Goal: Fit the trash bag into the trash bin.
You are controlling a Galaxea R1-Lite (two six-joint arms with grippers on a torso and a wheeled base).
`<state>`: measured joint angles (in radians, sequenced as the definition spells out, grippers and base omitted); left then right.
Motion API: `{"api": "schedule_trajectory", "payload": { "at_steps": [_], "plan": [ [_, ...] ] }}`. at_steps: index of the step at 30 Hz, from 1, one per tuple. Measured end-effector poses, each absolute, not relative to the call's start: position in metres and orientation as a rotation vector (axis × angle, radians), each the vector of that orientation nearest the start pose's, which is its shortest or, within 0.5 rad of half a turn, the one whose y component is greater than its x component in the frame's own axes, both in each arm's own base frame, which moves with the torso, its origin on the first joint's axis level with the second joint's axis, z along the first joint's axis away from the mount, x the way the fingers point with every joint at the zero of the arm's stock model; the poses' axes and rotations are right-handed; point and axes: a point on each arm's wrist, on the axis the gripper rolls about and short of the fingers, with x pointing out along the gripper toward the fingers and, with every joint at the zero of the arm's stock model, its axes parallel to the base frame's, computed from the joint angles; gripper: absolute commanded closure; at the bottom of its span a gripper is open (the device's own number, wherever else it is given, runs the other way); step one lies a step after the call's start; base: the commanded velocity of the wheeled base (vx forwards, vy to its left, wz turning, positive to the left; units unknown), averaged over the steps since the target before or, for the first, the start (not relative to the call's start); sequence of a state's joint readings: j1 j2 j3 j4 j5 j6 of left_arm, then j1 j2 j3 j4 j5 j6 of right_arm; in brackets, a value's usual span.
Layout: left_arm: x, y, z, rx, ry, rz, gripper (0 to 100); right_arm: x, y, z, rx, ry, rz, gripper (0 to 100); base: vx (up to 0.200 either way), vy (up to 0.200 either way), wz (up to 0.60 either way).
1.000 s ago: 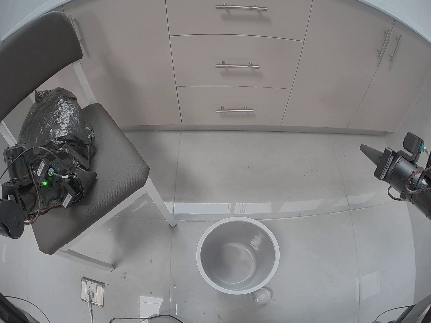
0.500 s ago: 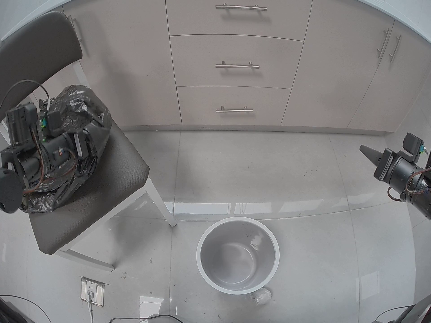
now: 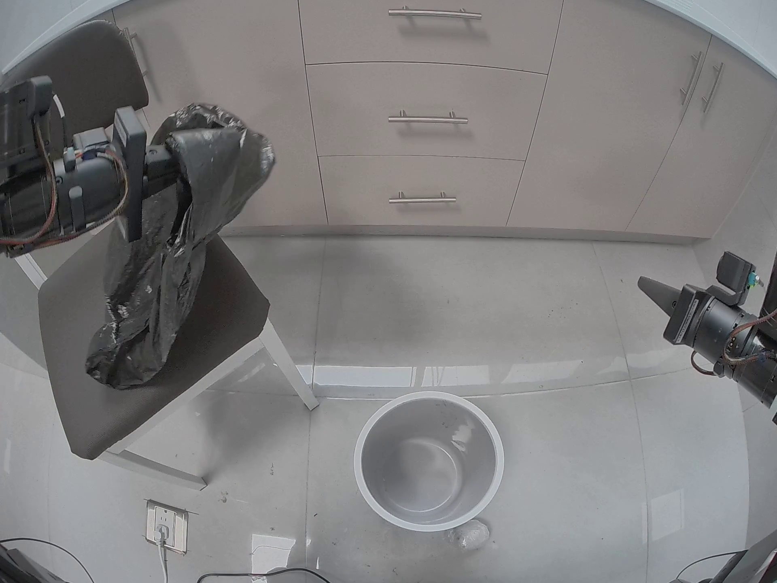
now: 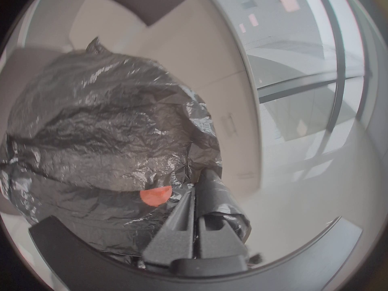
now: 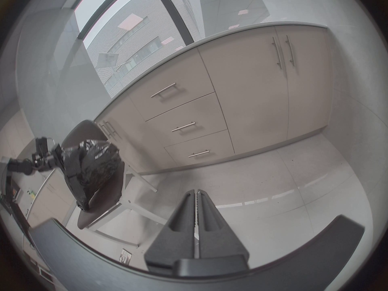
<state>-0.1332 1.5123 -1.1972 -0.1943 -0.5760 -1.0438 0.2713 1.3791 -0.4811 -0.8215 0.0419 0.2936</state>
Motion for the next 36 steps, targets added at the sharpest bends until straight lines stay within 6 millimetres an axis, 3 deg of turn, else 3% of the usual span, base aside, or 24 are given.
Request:
{"api": "schedule_trajectory", "payload": {
  "at_steps": [4,10,19,20,28,36],
  "plan": [
    [0.252,-0.076,0.325,-1.101,0.570,-0.745,100,0.204,0.068,0.191,0.261,0.134,0.328,100,0.000,0.000,0.00],
    [0.225,-0.125,0.347,-1.034,0.544,-0.915,100,0.201,0.093,0.181,0.248,0.139,0.388,100,0.000,0.000,0.00],
    [0.217,-0.166,0.345,-0.844,0.268,-0.660,100,0.188,0.129,0.162,0.210,0.202,0.478,100,0.000,0.000,0.00],
    [0.217,-0.170,0.344,-0.824,0.253,-0.638,100,0.187,0.131,0.160,0.205,0.209,0.486,0,0.000,0.000,0.00],
    [0.208,-0.216,0.331,-0.673,0.226,-0.589,100,0.163,0.160,0.140,0.108,0.277,0.592,0,0.000,0.000,0.00],
    [0.210,-0.227,0.326,-0.666,0.243,-0.594,100,0.150,0.190,0.119,0.028,0.341,0.657,0,0.000,0.000,0.00]
  ]
}}
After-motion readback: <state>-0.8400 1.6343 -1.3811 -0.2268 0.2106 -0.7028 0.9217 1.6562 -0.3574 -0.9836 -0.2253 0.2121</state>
